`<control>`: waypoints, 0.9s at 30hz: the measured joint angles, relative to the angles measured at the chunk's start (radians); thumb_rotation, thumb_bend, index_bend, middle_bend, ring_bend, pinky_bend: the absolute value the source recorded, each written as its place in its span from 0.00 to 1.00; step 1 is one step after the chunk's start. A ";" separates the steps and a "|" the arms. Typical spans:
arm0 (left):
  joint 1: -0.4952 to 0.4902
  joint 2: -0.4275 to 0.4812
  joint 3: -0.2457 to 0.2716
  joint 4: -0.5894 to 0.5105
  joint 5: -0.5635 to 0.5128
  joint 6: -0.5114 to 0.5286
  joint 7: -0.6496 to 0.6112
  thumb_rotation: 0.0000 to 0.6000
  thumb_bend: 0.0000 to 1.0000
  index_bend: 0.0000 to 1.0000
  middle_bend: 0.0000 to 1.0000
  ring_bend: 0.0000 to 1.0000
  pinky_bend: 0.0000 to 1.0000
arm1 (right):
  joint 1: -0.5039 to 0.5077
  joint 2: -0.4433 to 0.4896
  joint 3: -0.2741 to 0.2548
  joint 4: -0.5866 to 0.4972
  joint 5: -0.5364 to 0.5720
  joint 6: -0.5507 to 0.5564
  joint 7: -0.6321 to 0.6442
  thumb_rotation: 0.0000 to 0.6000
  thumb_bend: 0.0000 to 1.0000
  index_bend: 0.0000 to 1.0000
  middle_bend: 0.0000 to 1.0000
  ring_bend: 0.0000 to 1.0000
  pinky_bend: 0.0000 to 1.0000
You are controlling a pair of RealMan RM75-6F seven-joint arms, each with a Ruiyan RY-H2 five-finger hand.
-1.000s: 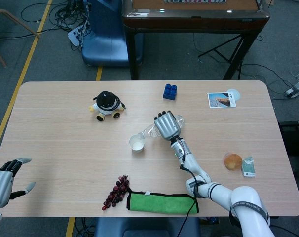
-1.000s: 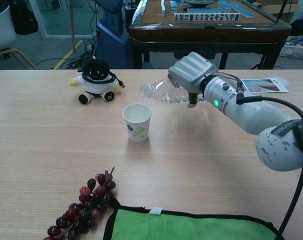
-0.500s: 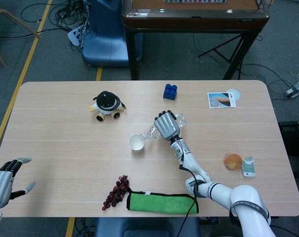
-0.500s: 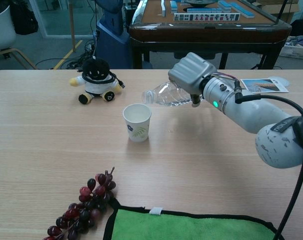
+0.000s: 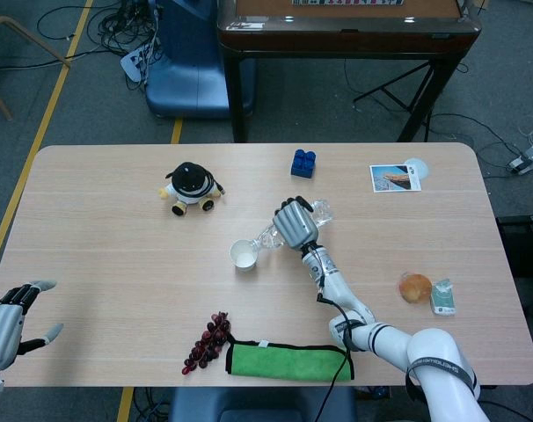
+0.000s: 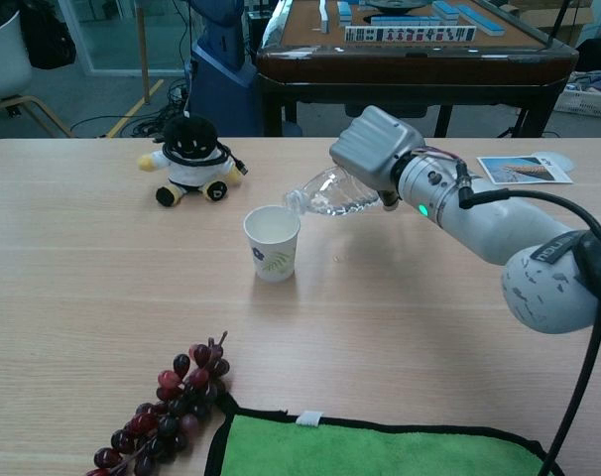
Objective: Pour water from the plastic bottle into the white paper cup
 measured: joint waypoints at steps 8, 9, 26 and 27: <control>0.001 0.002 0.000 -0.003 -0.002 -0.001 0.000 1.00 0.15 0.28 0.30 0.34 0.60 | 0.009 -0.010 -0.014 0.016 -0.014 0.011 -0.027 1.00 0.11 0.69 0.70 0.57 0.64; 0.001 0.002 0.000 -0.003 -0.002 -0.001 0.001 1.00 0.15 0.28 0.30 0.34 0.60 | 0.010 -0.010 -0.015 0.017 -0.016 0.013 -0.030 1.00 0.11 0.69 0.70 0.57 0.64; 0.000 0.001 0.000 -0.004 -0.003 -0.001 0.006 1.00 0.15 0.28 0.30 0.34 0.60 | 0.010 -0.004 -0.018 0.005 -0.023 0.035 -0.063 1.00 0.11 0.69 0.70 0.57 0.64; 0.000 0.001 0.000 -0.004 -0.003 -0.002 0.006 1.00 0.15 0.28 0.30 0.34 0.60 | 0.010 -0.003 -0.018 0.003 -0.023 0.036 -0.066 1.00 0.11 0.69 0.70 0.57 0.64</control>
